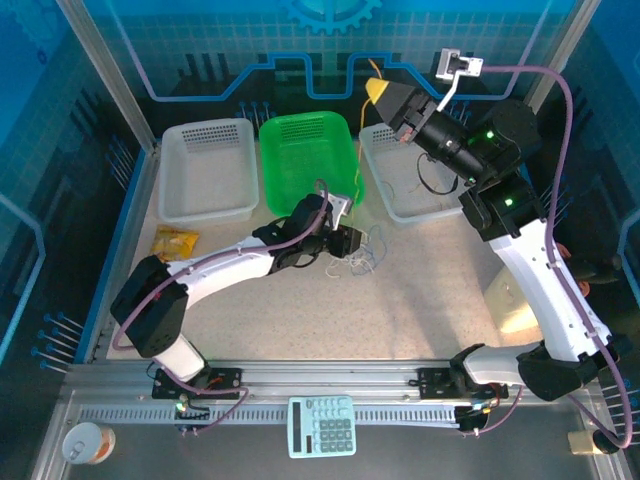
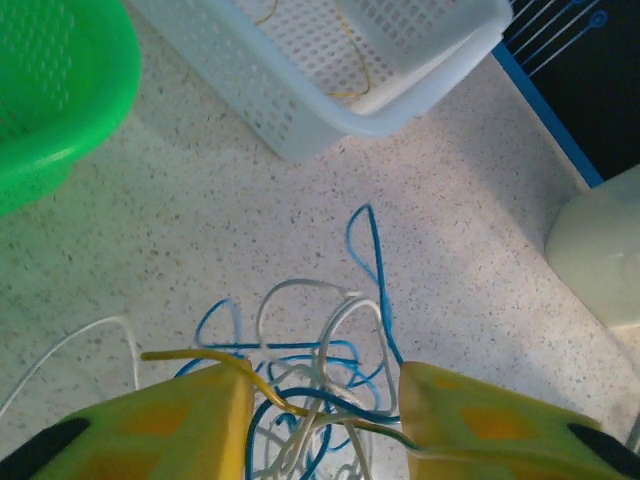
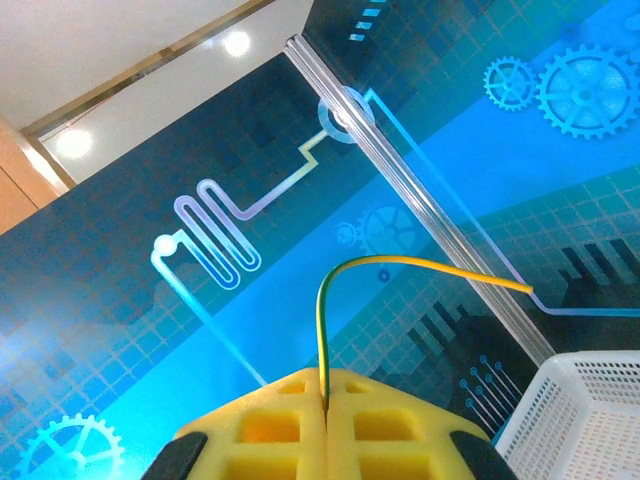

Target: Untangle the cables

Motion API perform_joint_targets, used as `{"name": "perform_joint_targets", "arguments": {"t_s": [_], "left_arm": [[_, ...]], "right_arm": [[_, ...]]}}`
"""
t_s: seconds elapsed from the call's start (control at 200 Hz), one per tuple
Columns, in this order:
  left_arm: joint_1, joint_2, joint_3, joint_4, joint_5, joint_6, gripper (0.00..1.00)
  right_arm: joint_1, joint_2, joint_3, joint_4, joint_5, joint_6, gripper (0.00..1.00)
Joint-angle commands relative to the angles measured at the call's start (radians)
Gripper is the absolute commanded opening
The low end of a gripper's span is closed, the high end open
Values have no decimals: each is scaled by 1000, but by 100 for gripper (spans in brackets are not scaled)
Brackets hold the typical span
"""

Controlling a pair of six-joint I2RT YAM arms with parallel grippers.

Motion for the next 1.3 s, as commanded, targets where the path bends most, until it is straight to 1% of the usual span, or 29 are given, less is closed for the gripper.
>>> {"name": "perform_joint_targets", "arguments": {"t_s": [0.0,0.21,0.355,0.485,0.645,0.845,0.94,1.095,1.296], "left_arm": [[-8,15,-45,45,7,-18,34],[-9,11,-137,98,10,-61,34],[-8,-10,-182,118,11,-76,38],[-9,-48,-205,118,19,-85,48],[-8,-130,-214,109,43,-106,66],[-8,-262,-226,77,50,-137,82],[-8,-328,-237,58,39,-147,90],[-9,-412,-236,17,14,-154,99],[-8,-477,-225,-22,-7,-163,99]], "right_arm": [[-16,14,76,27,-18,17,0],[-62,81,196,53,-50,86,0],[-90,108,257,33,-41,71,0],[-119,108,261,-10,-2,7,0],[-171,100,229,-62,89,-115,0],[-245,112,173,-53,198,-226,0],[-260,127,149,-48,265,-279,0],[-284,182,137,-74,330,-347,0],[-305,260,84,-105,378,-386,0]]}}
